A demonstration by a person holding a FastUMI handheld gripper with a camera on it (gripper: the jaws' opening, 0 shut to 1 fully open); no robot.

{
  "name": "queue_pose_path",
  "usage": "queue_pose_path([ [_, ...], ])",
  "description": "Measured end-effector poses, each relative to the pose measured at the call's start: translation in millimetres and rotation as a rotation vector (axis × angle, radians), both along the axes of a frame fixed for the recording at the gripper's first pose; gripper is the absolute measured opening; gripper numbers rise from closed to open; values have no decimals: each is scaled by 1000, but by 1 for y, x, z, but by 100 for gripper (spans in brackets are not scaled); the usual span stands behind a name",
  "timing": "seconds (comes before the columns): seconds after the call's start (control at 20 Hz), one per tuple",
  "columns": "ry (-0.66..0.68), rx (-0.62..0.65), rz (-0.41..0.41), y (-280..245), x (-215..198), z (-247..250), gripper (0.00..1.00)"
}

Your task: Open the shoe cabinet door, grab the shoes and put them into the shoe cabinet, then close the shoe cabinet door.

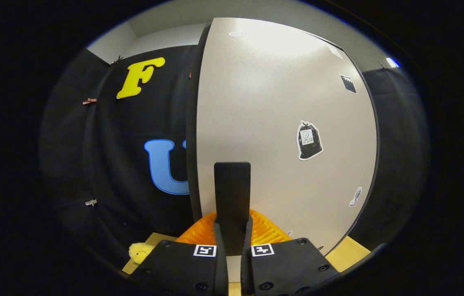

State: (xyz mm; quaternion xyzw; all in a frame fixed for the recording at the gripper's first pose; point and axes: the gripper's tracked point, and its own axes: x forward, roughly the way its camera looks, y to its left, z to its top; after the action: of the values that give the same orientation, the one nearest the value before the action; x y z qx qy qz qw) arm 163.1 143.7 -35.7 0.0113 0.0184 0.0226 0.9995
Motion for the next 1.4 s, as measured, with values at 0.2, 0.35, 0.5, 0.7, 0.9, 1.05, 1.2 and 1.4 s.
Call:
queue_pose_path([
  [0.2, -37, 6, 7, -7, -44, 13, 16],
  [0.35, -51, 30, 29, -33, -79, 17, 15],
  [0.5, -48, 27, 38, -60, -109, 17, 15],
  [0.7, -38, 19, 55, -93, -144, 18, 15],
  [0.9, -44, 33, 38, -132, -170, 20, 15],
  [1.05, -50, 35, -8, -161, -184, 20, 15],
  [1.2, -52, 32, -10, -198, -199, 22, 14],
  [1.4, -38, 44, 0, -248, -205, 24, 11],
])
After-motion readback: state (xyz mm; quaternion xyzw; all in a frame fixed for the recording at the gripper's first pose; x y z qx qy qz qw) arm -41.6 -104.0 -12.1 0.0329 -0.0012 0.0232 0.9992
